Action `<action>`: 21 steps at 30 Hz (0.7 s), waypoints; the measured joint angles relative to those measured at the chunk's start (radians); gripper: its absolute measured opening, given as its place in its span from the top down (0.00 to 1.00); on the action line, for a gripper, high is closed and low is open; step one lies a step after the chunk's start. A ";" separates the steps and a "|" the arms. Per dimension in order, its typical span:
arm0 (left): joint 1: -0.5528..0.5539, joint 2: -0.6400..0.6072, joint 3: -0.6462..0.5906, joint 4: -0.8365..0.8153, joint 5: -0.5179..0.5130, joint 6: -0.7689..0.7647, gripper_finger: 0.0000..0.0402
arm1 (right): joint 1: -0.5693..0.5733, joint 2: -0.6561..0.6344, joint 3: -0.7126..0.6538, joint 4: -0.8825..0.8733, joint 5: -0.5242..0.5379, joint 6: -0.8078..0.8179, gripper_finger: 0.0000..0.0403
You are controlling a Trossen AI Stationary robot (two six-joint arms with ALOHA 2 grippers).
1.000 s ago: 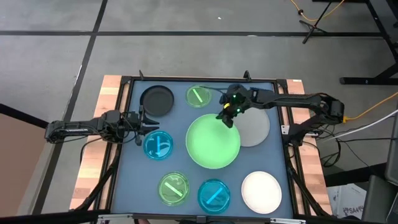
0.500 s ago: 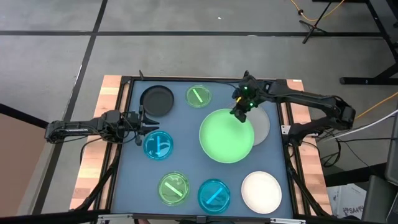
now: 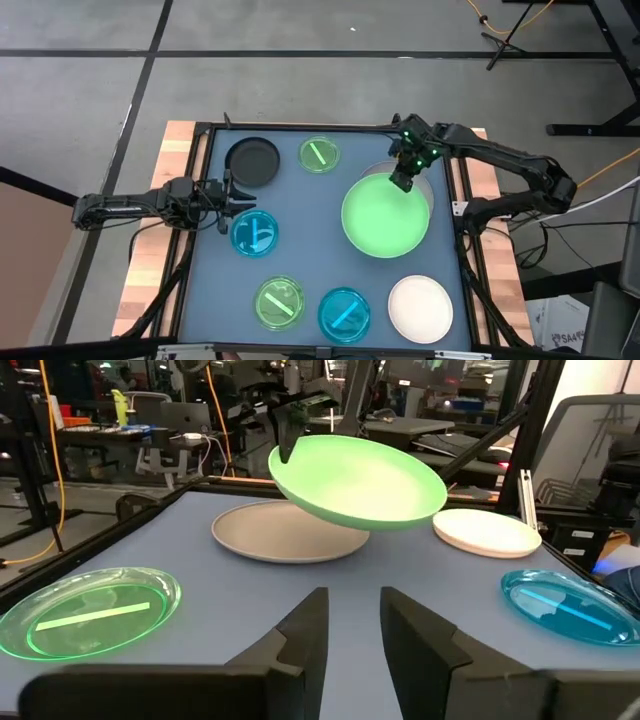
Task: Stack plastic plates
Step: Stack the large green plate on the large gray plate
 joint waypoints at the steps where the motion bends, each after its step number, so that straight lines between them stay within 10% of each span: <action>1: 0.000 0.000 0.000 0.000 0.000 0.000 0.78 | -0.012 0.000 0.000 -0.009 0.001 -0.012 1.00; 21: 0.000 0.000 0.000 0.000 0.000 0.000 0.78 | -0.261 0.000 -0.028 -0.041 0.001 -0.230 1.00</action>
